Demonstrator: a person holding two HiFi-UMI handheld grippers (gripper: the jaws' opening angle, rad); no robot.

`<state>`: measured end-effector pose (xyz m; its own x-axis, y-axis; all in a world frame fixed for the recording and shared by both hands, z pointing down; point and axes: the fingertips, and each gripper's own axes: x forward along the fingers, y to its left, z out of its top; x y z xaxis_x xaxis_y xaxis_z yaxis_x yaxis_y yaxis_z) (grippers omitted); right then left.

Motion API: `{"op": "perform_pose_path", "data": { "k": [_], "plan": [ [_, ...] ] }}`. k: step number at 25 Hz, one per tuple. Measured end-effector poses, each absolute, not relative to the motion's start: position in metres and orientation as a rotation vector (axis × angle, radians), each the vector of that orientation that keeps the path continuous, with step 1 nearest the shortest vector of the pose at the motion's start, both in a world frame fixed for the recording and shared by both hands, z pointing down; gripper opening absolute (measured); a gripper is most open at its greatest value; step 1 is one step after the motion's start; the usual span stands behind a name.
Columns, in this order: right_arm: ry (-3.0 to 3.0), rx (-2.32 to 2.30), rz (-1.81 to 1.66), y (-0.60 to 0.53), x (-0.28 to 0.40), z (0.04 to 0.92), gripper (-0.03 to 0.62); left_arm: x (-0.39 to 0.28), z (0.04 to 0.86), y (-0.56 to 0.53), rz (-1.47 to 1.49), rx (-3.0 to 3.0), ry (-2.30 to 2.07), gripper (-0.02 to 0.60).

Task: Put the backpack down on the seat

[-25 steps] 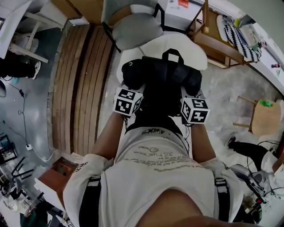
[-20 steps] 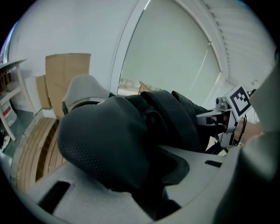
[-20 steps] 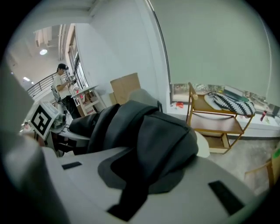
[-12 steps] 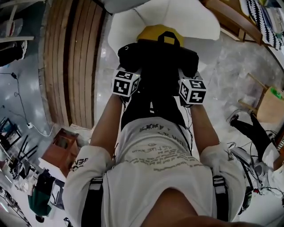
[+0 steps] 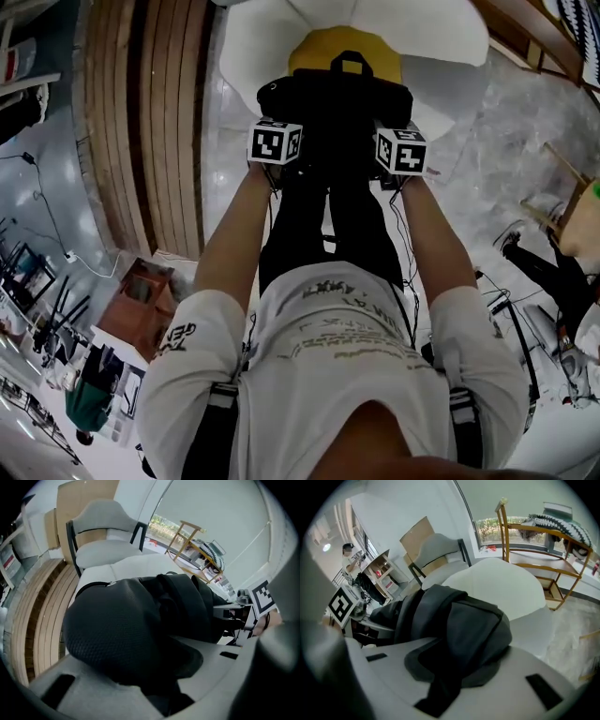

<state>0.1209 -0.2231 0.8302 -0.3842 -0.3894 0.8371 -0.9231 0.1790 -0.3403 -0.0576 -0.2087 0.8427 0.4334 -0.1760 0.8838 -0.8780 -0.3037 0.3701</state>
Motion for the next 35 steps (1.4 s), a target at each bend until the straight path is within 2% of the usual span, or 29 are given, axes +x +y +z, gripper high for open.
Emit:
{"op": "perform_pose_path", "data": {
  "k": [13, 21, 28, 30, 33, 35],
  "plan": [
    [-1.79, 1.246, 1.221, -0.247, 0.149, 0.946, 0.094, -0.047, 0.965, -0.226, 0.89, 1.558, -0.907, 0.166],
    [-1.709, 1.145, 1.24, -0.245, 0.159, 0.98, 0.132, -0.048, 1.013, -0.204, 0.909, 1.438, -0.901, 0.225],
    [-1.621, 1.149, 1.277, -0.245, 0.167, 1.002, 0.165, -0.066, 1.023, -0.199, 1.092, 1.483, -0.918, 0.288],
    [-1.624, 1.176, 1.219, -0.255, 0.167, 1.002, 0.178, -0.07, 1.022, -0.198, 1.109, 1.491, -0.915, 0.288],
    [-1.697, 1.27, 1.164, -0.275, 0.161, 0.985, 0.232, -0.079, 1.012, -0.198, 1.057, 1.467, -0.953, 0.288],
    [-1.724, 1.336, 1.119, -0.282, 0.161, 0.968, 0.232, -0.083, 1.0, -0.201, 1.01, 1.468, -1.006, 0.288]
  ]
}}
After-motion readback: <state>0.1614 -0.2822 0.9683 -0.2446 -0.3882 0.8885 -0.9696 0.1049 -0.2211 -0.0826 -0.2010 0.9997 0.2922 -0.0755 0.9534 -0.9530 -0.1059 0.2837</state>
